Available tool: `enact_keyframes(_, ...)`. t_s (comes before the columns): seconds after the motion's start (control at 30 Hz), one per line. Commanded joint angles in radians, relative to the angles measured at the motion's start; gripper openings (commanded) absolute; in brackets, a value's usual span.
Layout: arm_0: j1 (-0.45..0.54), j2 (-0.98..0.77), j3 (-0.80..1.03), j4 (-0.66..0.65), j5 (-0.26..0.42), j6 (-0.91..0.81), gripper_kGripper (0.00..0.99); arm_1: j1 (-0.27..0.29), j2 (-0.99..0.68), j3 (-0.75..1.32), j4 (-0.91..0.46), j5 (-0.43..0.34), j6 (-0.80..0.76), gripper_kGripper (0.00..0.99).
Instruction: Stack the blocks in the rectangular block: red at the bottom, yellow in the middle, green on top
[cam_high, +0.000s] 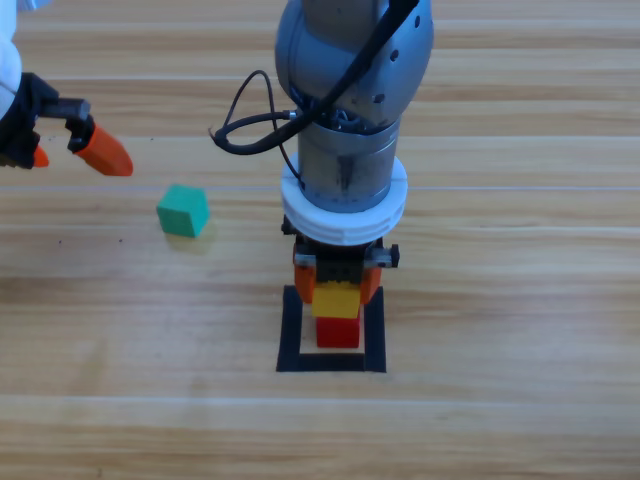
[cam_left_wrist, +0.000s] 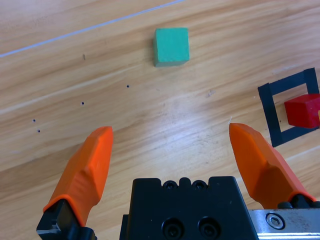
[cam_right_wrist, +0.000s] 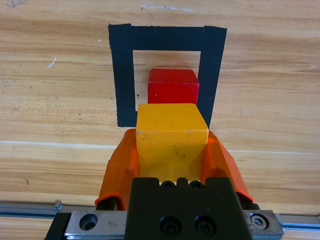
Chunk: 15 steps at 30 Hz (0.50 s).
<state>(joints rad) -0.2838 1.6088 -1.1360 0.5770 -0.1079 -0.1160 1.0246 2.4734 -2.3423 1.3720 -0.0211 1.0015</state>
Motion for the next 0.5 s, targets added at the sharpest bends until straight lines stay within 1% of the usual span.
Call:
enact_keyframes(0.03, 0.021, -0.026, 0.03, -0.014, -0.006, -0.014, 0.99, -0.02, 0.075, -0.006, 0.01, -0.017, 0.005, 0.0)
enact_keyframes(0.5, 0.021, -0.029, 0.047, -0.034, -0.001, -0.024, 0.99, -0.037, 0.088, -0.008, 0.012, -0.022, 0.011, 0.0)
